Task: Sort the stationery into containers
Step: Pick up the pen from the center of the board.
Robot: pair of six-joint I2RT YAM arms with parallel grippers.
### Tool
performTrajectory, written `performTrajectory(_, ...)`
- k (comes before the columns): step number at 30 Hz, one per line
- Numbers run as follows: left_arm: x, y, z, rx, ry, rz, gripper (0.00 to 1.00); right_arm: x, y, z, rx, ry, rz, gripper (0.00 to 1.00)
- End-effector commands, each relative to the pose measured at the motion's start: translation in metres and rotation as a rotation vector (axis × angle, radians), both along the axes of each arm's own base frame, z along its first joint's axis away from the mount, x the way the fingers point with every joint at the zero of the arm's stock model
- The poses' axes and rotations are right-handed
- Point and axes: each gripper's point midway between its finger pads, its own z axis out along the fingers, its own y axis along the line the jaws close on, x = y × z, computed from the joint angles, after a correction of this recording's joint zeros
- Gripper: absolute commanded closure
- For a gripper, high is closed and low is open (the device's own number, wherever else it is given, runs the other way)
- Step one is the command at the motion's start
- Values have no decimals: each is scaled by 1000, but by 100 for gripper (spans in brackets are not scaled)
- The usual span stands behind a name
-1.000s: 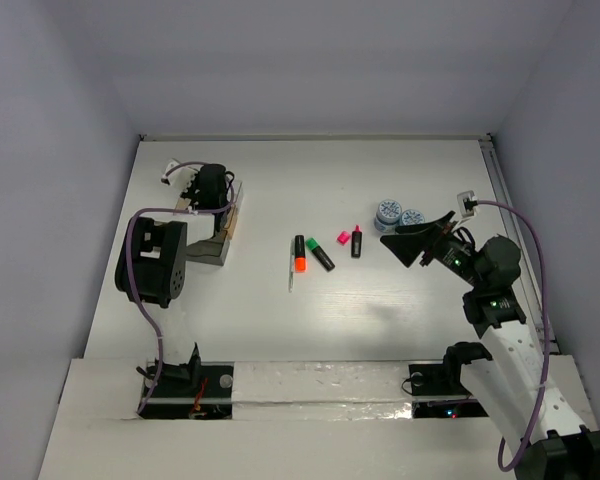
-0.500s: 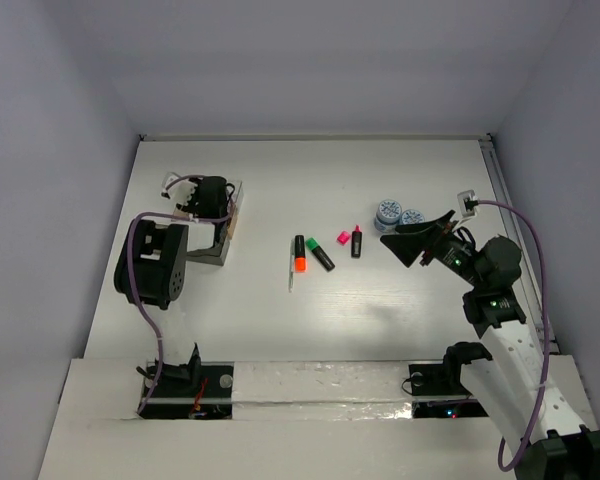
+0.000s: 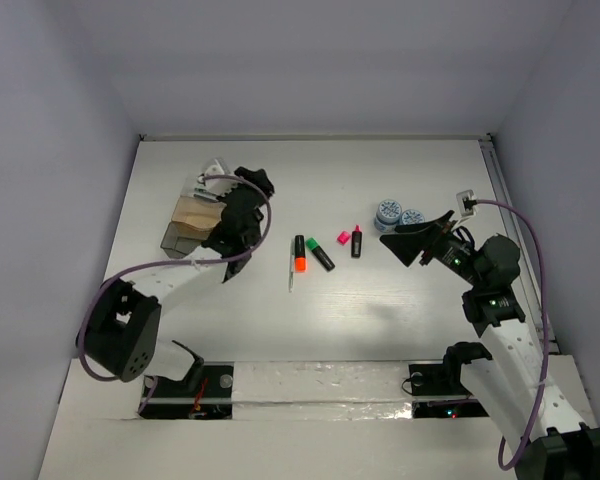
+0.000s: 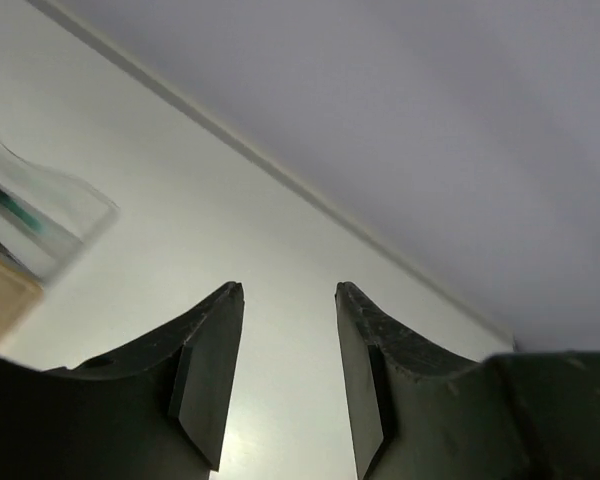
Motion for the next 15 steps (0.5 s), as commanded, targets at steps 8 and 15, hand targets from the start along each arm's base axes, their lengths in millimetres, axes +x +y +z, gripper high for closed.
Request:
performTrajectory(8,-121,-97,-140,245,430,-508,67,2,-1,6,-15,-35,-18,0)
performTrajectory(15,-158,-99,-173,287,557,-602,67,6,-1,2,-14,-19,-21,0)
